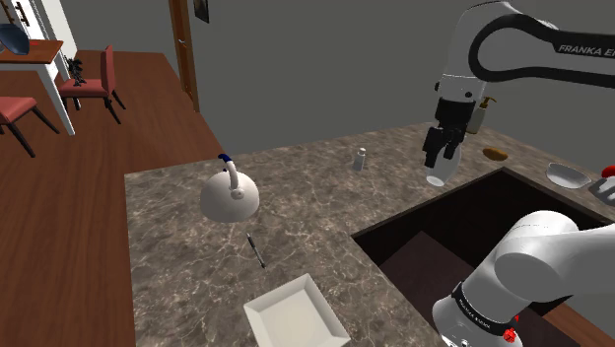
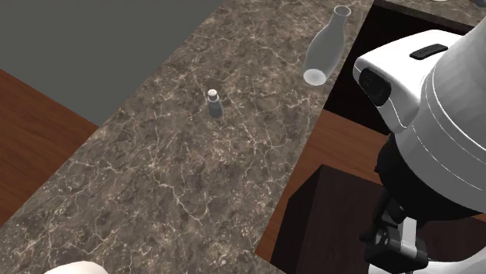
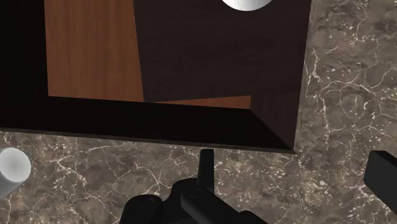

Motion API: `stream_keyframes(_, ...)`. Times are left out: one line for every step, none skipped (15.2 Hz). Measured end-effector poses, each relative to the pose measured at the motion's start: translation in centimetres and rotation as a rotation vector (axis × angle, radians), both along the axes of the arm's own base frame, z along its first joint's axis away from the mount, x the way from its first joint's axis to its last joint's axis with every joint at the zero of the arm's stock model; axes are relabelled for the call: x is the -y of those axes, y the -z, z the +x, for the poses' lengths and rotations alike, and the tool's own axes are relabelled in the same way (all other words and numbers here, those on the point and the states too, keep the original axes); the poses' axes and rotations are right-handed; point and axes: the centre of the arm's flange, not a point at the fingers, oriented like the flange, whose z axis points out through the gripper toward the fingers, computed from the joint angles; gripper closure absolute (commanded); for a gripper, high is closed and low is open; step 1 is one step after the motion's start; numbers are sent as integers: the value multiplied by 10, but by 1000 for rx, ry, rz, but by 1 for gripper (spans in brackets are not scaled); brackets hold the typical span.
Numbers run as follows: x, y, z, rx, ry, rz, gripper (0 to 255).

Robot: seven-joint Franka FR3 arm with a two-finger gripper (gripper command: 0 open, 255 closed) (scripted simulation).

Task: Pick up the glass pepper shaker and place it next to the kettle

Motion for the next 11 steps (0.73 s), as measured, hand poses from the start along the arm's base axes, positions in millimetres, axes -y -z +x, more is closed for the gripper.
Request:
stream_keyframes(0,0,0,0,0,0,0)
stream_keyframes(2,2,4,2,0,-1,0)
stream_keyframes(4,7,11,5,0,-3,0)
stream_keyframes(10,13,20,10,0,-6,0)
stream_keyframes(17,20,28,15,1,-8,0)
stream_keyframes(22,25,35,21,0,-11,0)
stream_keyframes(26,31,44,26,0,-14,0)
stream_keyframes(35,37,54,32,0,-17,0)
stream_keyframes(41,42,60,38,0,-20,0)
stream_keyframes(42,48,71,43,0,-23,0)
stream_keyframes(47,54,79,49,0,-26,0)
